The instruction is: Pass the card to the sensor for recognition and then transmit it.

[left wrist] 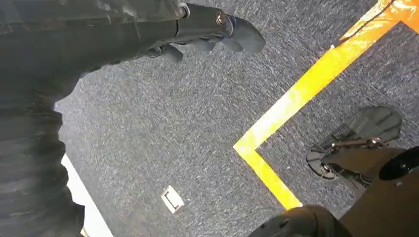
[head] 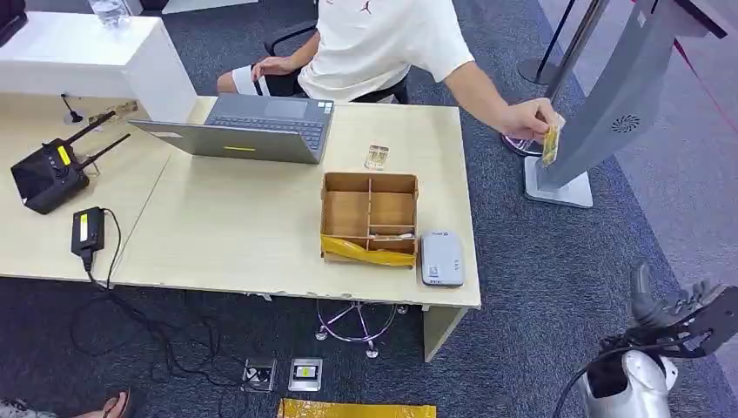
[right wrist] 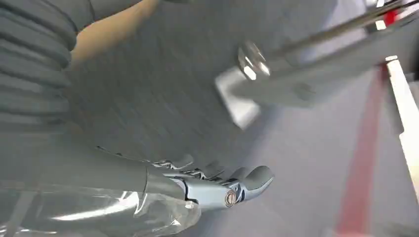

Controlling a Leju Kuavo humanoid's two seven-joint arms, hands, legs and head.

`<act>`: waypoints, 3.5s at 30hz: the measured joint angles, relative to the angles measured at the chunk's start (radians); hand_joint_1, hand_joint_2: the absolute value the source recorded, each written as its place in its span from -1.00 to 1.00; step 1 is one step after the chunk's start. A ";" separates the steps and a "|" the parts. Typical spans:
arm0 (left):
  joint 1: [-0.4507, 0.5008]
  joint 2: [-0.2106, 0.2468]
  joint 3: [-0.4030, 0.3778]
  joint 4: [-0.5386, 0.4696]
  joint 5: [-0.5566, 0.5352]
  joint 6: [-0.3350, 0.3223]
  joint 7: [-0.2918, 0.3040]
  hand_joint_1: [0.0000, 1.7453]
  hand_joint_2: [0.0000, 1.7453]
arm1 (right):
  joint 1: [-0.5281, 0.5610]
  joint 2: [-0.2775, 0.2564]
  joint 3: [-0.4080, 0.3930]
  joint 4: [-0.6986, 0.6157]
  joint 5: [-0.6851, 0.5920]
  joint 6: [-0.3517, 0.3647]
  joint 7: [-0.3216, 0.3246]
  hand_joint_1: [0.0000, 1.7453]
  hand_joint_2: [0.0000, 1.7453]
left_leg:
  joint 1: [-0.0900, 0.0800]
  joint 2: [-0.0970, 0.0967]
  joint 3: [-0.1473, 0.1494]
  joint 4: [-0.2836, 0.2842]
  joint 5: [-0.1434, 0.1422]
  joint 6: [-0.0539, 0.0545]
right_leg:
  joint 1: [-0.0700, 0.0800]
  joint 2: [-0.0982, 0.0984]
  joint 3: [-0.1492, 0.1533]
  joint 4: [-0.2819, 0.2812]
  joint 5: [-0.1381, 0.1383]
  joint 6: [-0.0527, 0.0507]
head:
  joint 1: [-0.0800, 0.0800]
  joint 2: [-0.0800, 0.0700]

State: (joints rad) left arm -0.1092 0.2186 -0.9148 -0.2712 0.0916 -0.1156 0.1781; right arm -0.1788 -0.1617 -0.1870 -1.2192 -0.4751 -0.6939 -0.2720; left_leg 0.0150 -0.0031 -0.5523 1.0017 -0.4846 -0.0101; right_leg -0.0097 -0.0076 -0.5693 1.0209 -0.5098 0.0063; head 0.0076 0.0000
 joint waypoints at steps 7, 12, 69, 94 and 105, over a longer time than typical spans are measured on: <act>-0.001 -0.001 -0.010 -0.003 -0.005 0.004 0.000 -1.00 1.00 | -0.016 0.040 -0.022 -0.090 0.681 -0.001 0.087 -1.00 1.00 | 0.000 0.000 0.001 0.000 0.000 0.000 | 0.000 0.000 0.001 0.000 0.000 0.000 | 0.000 0.000; -0.002 -0.002 -0.017 -0.004 -0.009 0.008 -0.004 -1.00 1.00 | -0.017 0.077 0.054 -0.212 0.911 -0.001 0.123 -1.00 1.00 | 0.000 0.000 0.001 0.000 0.000 0.000 | 0.000 0.000 0.002 0.001 0.000 0.000 | 0.000 0.000; -0.033 -0.004 -0.066 -0.005 -0.050 -0.038 -0.023 -1.00 1.00 | -0.291 0.136 0.847 -0.089 1.224 0.209 0.352 1.00 1.00 | 0.000 0.000 0.000 0.000 0.001 0.000 | 0.000 0.000 0.001 0.001 0.000 0.000 | 0.000 0.000; -0.028 -0.004 -0.065 -0.005 -0.045 -0.027 -0.023 -1.00 1.00 | -0.287 0.150 0.859 0.054 1.140 0.026 0.336 1.00 1.00 | 0.000 0.000 0.000 0.000 0.001 0.000 | 0.000 0.000 0.001 0.000 0.000 0.000 | 0.000 0.000; -0.017 -0.004 -0.065 -0.005 -0.032 -0.016 -0.015 -1.00 1.00 | -0.276 0.178 0.854 0.306 1.093 0.011 0.409 1.00 1.00 | 0.000 0.000 0.000 0.000 0.001 0.000 | 0.000 0.000 0.001 0.000 0.000 0.000 | 0.000 0.000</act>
State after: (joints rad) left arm -0.1264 0.2148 -0.9800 -0.2766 0.0595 -0.1320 0.1629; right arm -0.4551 0.0160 0.6668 -0.9129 0.6176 -0.6825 0.1366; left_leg 0.0152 -0.0032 -0.5521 1.0015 -0.4839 -0.0105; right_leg -0.0094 -0.0077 -0.5686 1.0214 -0.5097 0.0063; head 0.0080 0.0000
